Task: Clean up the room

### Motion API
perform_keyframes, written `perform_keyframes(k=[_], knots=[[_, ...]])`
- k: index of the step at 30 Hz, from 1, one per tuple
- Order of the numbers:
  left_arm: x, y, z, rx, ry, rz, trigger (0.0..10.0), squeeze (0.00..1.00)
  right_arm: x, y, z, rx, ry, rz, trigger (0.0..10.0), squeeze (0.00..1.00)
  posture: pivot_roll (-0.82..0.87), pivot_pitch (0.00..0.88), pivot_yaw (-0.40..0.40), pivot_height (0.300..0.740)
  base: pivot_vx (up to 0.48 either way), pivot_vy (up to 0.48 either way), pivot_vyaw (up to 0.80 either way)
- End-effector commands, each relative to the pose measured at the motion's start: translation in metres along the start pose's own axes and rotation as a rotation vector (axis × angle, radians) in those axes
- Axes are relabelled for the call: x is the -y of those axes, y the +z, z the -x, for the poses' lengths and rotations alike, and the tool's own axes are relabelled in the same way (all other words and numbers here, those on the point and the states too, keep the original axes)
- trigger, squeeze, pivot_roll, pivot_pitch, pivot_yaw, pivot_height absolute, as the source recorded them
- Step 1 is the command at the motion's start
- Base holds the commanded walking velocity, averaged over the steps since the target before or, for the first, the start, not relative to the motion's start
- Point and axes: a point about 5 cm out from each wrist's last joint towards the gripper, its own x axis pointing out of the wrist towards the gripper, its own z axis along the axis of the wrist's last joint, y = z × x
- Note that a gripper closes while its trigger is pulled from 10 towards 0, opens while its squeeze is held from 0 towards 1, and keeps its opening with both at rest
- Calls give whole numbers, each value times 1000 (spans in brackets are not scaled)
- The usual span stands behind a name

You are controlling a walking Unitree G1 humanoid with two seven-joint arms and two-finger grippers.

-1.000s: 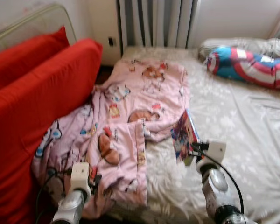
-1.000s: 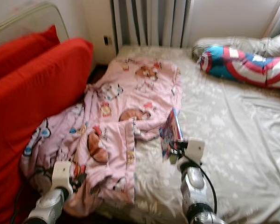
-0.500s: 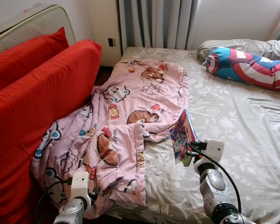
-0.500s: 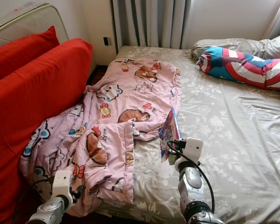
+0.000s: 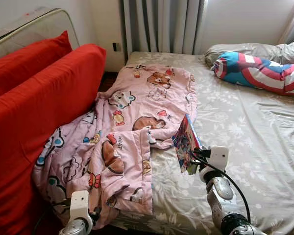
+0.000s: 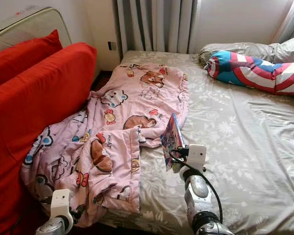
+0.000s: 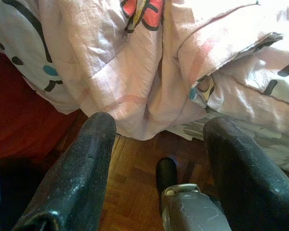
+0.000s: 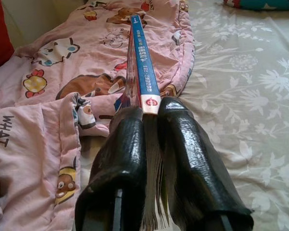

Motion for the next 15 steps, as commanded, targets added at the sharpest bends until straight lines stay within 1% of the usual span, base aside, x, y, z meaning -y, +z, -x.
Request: perform_keyframes(k=[1,4,9,15], knots=[[-2,-8,2,-19,13,-10,10000,0,-2,5,-1,39,7,12,10000,0,-94,0,1,740,0,-304,0],[-1,-9,2,-19,8,-18,10000,0,-2,4,-1,29,5,3,10000,0,-95,0,2,740,0,-348,0],[0,-10,3,-20,5,-19,10000,0,-3,4,-2,28,9,-7,10000,0,-90,0,-4,740,0,-364,-749],[1,-10,2,-16,5,-20,10000,0,-5,5,-2,32,9,2,10000,0,-86,0,-7,740,0,-363,0]])
